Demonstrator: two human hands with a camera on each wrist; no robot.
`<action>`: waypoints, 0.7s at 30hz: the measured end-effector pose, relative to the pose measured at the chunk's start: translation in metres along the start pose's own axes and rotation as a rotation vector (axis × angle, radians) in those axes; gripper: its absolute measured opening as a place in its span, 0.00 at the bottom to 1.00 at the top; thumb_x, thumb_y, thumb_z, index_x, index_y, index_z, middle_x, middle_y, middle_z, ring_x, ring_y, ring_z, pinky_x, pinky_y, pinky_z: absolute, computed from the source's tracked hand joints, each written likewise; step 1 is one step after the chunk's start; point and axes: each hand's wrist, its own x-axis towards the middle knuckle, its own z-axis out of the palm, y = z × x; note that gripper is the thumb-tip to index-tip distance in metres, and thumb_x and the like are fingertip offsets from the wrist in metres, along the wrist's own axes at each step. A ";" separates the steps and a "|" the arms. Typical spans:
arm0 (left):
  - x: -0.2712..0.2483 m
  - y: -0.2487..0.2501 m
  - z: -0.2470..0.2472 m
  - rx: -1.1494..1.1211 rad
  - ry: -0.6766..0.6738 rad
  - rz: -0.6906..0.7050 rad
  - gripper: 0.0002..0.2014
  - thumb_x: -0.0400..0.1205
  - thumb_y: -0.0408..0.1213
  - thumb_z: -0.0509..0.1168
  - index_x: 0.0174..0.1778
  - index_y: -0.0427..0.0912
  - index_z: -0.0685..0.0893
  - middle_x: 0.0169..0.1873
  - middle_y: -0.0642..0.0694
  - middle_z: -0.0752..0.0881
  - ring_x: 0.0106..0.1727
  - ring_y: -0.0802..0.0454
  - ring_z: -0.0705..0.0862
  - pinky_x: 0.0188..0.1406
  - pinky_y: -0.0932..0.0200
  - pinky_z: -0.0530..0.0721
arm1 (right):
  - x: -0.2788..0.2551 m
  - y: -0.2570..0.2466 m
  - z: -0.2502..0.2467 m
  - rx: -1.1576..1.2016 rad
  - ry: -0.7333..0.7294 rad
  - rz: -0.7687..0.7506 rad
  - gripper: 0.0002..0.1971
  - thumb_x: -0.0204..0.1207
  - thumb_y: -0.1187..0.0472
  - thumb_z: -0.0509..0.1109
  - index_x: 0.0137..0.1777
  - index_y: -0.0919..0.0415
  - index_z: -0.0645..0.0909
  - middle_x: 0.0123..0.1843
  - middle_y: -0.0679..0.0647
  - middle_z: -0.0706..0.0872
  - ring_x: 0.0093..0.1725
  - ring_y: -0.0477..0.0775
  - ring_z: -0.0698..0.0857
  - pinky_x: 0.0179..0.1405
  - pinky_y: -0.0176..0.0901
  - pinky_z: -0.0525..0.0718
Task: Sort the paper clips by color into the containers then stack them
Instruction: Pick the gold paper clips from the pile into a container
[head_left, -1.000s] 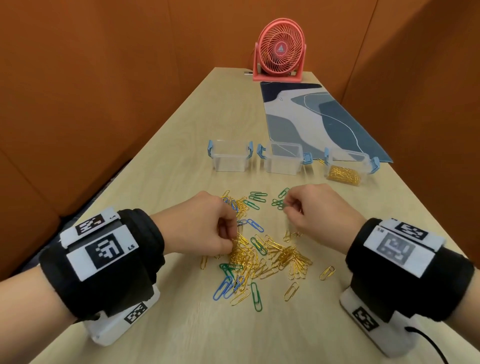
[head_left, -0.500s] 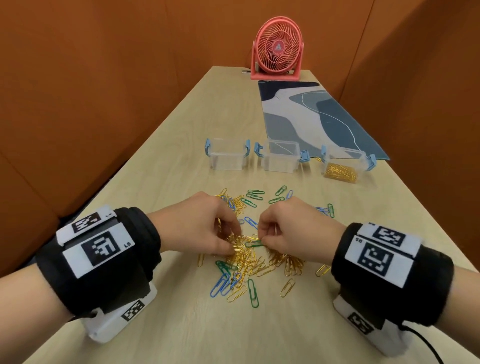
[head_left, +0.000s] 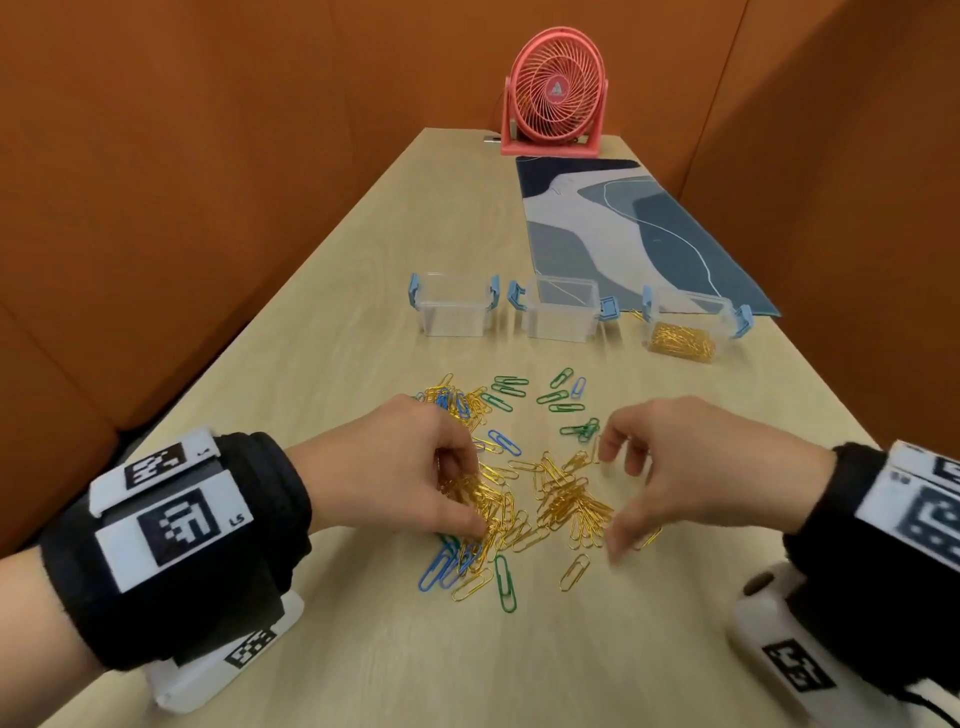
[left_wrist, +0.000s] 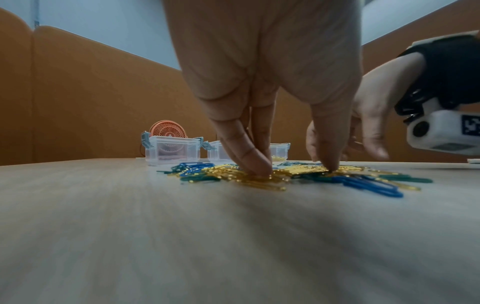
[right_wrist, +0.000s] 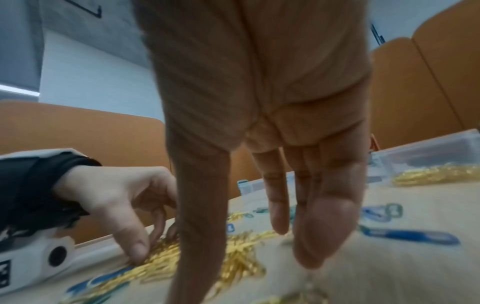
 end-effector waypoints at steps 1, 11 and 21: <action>0.001 0.001 0.001 0.005 -0.005 -0.003 0.23 0.63 0.57 0.77 0.51 0.51 0.86 0.39 0.56 0.83 0.40 0.59 0.83 0.43 0.63 0.84 | -0.002 0.000 0.002 0.000 -0.039 0.006 0.32 0.49 0.47 0.86 0.53 0.45 0.76 0.49 0.44 0.81 0.44 0.45 0.82 0.41 0.38 0.81; 0.000 0.017 0.008 0.083 0.014 0.031 0.33 0.61 0.65 0.74 0.60 0.54 0.80 0.48 0.57 0.75 0.48 0.60 0.76 0.46 0.69 0.76 | 0.007 -0.014 0.017 0.099 0.094 -0.198 0.40 0.50 0.49 0.87 0.65 0.44 0.75 0.50 0.42 0.77 0.45 0.41 0.75 0.43 0.33 0.75; 0.013 0.027 0.022 0.089 -0.016 0.038 0.25 0.72 0.55 0.71 0.65 0.55 0.81 0.56 0.50 0.77 0.46 0.58 0.72 0.48 0.65 0.72 | 0.016 -0.020 0.018 0.064 0.103 -0.201 0.26 0.60 0.53 0.83 0.61 0.47 0.84 0.45 0.44 0.79 0.48 0.45 0.79 0.48 0.34 0.78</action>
